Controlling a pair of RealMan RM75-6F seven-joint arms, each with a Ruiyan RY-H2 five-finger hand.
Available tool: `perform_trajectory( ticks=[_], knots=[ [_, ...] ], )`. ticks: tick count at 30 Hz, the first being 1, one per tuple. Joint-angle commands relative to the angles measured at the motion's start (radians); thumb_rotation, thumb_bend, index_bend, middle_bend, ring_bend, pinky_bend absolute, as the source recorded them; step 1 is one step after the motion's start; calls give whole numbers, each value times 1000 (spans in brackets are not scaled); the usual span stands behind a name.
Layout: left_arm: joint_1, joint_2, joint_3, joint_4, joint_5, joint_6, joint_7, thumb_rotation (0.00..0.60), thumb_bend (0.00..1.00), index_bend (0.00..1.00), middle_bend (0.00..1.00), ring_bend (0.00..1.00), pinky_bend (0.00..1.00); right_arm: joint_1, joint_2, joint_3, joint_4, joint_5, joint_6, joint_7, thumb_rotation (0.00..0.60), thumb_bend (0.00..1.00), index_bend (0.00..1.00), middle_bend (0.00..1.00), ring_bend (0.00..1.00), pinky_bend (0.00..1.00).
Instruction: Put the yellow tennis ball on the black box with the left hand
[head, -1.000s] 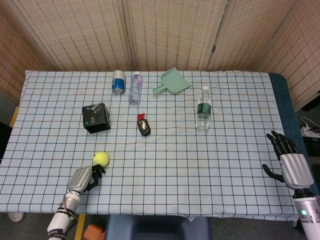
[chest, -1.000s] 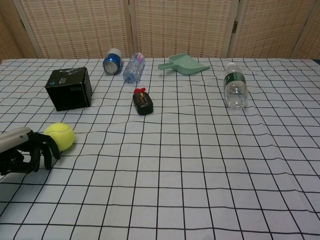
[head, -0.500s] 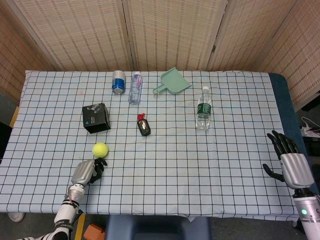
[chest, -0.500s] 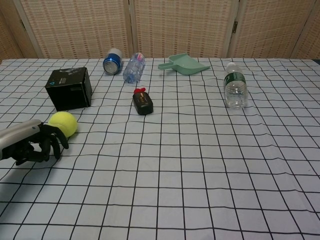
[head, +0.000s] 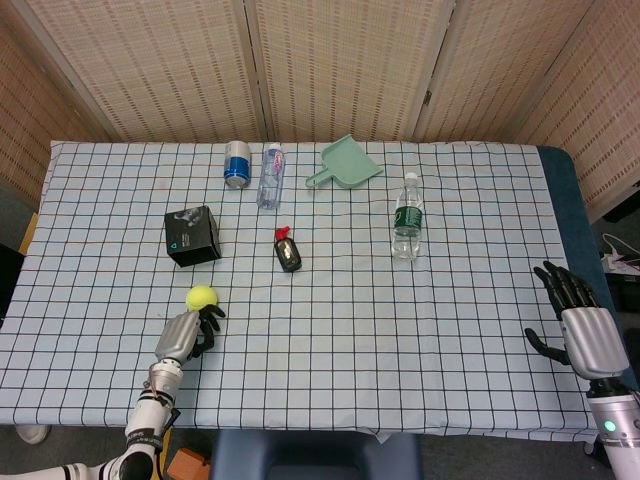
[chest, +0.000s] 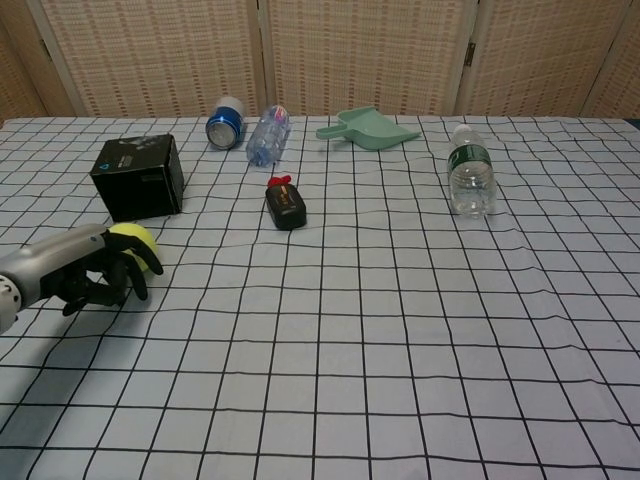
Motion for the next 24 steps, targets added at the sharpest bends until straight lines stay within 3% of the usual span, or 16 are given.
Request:
perform_trajectory(
  ticks=[1,24],
  knots=[
    [-18,-3,-3,23,-13,-9,22,600,840,346,432,458,784,1,0,-1,1,1,-4,-2,600,205,55,0,0,96],
    [-123,-4,5,195,-62,-78,142,600,834,349,433,458,761,7,-6,-1,7,15,-22,-17,600,205,55,0,0,96]
  ],
)
